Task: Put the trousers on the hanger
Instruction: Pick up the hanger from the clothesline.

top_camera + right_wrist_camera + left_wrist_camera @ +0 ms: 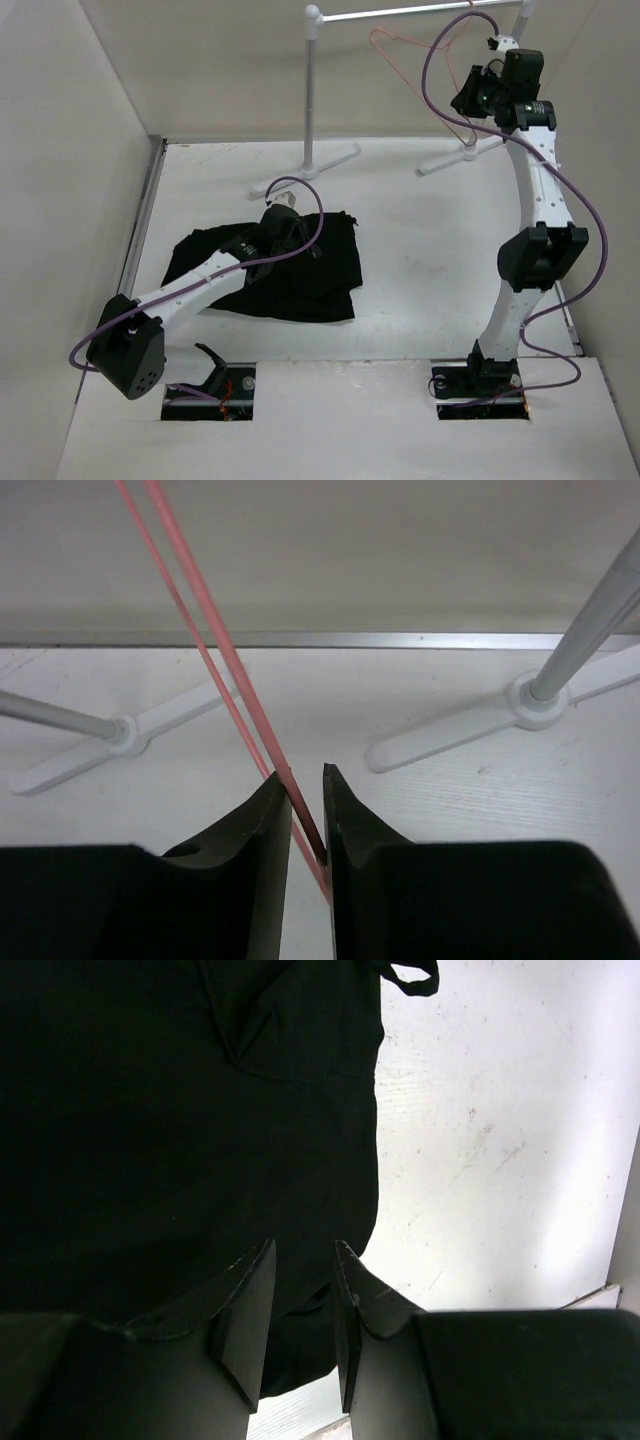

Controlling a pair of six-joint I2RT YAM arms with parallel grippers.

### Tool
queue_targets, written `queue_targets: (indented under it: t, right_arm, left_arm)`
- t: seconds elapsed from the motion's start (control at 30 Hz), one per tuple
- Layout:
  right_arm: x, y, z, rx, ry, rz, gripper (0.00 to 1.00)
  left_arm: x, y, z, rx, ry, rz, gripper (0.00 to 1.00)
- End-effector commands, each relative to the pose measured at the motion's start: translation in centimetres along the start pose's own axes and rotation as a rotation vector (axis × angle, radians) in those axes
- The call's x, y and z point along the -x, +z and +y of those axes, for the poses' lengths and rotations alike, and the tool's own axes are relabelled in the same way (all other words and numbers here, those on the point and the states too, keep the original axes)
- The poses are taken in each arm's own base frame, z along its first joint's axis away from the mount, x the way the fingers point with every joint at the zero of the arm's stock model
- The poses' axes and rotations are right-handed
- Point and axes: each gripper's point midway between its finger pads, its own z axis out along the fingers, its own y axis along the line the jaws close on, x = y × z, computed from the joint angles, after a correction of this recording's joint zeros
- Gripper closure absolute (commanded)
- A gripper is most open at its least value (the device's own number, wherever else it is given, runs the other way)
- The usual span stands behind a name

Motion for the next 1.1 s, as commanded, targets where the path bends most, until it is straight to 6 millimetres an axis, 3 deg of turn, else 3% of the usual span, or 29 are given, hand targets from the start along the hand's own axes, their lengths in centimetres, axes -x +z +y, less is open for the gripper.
queue_targets:
  t: [0.0, 0.3, 0.43, 0.67, 0.87, 1.07]
  right_arm:
    - [4.3, -3.8, 3.4, 0.033, -0.079, -0.136, 0.80]
    - [4.8, -6.8, 7.8, -0.058, -0.223, -0.258, 0.94]
    - [5.2, -8.0, 8.4, -0.151, -0.319, -0.290, 0.96]
    - [6.0, -9.6, 8.6, -0.195, -0.321, -0.319, 0.98]
    - [3.5, -10.6, 8.0, -0.213, -0.314, -0.279, 0.99]
    - [0.1, -12.9, 8.8, -0.187, -0.262, -0.284, 0.99]
  left_arm:
    - [0.8, -0.2, -0.7, -0.026, -0.003, -0.021, 0.74]
    - [1.0, -0.5, -0.2, -0.025, -0.014, -0.037, 0.74]
    - [1.0, -0.7, -0.1, -0.028, -0.019, -0.048, 0.73]
    - [1.7, -1.2, -0.1, -0.035, -0.030, -0.076, 0.73]
    - [5.0, -2.7, -2.1, -0.088, -0.050, -0.138, 0.70]
    - [11.4, -6.3, -8.0, -0.238, -0.109, -0.251, 0.65]
